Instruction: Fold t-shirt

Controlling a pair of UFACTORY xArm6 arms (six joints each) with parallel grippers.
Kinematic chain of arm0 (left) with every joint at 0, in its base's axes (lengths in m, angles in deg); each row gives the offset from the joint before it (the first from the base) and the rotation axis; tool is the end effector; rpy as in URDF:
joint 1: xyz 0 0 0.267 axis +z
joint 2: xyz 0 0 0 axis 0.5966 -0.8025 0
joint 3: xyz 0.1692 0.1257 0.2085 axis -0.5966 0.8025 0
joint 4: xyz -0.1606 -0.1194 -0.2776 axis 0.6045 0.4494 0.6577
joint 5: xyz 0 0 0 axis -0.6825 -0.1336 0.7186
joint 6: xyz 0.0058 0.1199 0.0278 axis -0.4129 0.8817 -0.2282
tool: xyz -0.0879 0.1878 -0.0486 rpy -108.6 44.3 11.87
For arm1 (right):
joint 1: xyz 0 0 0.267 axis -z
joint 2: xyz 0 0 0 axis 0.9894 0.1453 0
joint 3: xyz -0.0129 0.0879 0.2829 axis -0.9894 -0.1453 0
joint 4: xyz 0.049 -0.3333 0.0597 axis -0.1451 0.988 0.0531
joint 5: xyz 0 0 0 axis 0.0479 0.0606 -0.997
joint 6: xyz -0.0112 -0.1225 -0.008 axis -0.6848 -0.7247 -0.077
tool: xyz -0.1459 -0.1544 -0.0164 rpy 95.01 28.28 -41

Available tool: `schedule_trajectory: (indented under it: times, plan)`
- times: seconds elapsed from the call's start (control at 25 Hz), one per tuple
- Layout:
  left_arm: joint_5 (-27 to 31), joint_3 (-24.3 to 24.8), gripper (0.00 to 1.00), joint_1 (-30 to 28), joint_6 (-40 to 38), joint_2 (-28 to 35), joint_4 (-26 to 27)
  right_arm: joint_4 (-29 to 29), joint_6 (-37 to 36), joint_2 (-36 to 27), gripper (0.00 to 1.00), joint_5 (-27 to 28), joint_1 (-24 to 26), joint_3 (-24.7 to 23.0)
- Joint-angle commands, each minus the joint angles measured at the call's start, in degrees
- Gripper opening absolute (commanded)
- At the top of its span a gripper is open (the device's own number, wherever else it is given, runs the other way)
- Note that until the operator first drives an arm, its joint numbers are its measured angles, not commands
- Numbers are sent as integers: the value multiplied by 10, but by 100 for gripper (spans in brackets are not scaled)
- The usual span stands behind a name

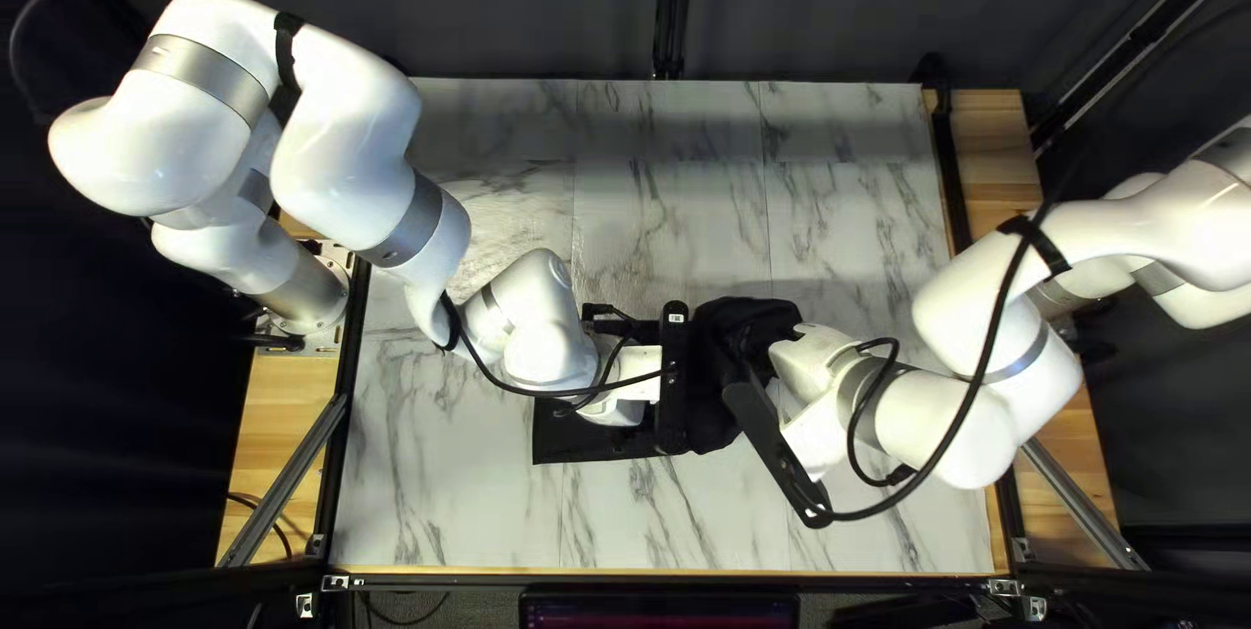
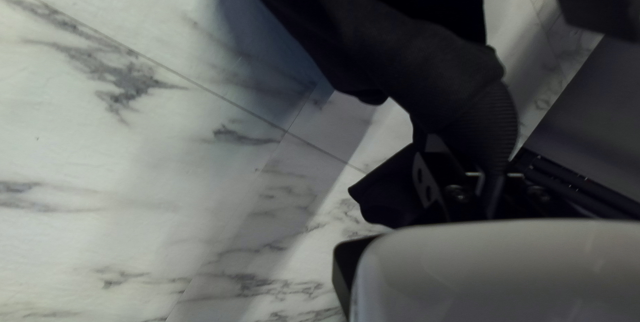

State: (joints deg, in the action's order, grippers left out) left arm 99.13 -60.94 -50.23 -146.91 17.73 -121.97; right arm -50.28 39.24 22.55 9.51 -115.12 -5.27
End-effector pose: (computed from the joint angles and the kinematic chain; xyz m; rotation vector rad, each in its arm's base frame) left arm 0.5226 -0.1458 0.0109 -3.0338 0.0669 -0.6614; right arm 0.4449 0.1267 0.1849 2.4457 0.9111 0.2385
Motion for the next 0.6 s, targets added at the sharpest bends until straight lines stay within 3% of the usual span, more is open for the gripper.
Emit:
schedule_trajectory:
  times: [0.04,0.32,0.6]
  plan:
    - [-2,-1,100,1,-10,-3,-11,11,-10,20,0,-14,6,18]
    - [-3,-4,100,2,-11,-6,-12,19,-25,56,0,-39,14,42]
    - [-5,-7,100,4,-8,-10,-11,20,-20,50,0,-36,8,35]
